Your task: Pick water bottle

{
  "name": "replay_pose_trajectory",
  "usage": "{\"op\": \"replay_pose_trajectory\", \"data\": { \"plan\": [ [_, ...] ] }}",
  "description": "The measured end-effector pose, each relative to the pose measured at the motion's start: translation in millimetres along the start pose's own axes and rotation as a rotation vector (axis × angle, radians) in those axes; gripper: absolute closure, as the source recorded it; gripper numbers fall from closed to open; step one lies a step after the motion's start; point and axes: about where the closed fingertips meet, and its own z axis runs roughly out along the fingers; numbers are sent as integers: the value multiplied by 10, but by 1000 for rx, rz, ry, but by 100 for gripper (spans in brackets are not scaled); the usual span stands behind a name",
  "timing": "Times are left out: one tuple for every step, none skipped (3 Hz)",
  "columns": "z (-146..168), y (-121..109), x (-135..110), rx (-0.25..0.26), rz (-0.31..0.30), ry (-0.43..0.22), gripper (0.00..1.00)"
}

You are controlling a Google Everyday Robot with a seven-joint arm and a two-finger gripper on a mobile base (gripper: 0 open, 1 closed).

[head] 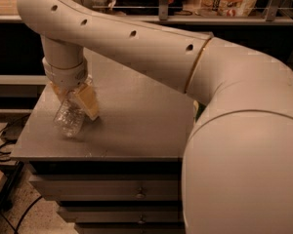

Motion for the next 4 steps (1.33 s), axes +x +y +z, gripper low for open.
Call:
{"op": "replay_pose_trajectory", "data": {
  "plan": [
    [-6,-1,1,1,0,0,93],
    [-420,-51,94,135,20,-71,100],
    [-1229,-106,301,347,22,-162,100],
    [-1531,-205,310,420,21,-179,100]
  ]
}}
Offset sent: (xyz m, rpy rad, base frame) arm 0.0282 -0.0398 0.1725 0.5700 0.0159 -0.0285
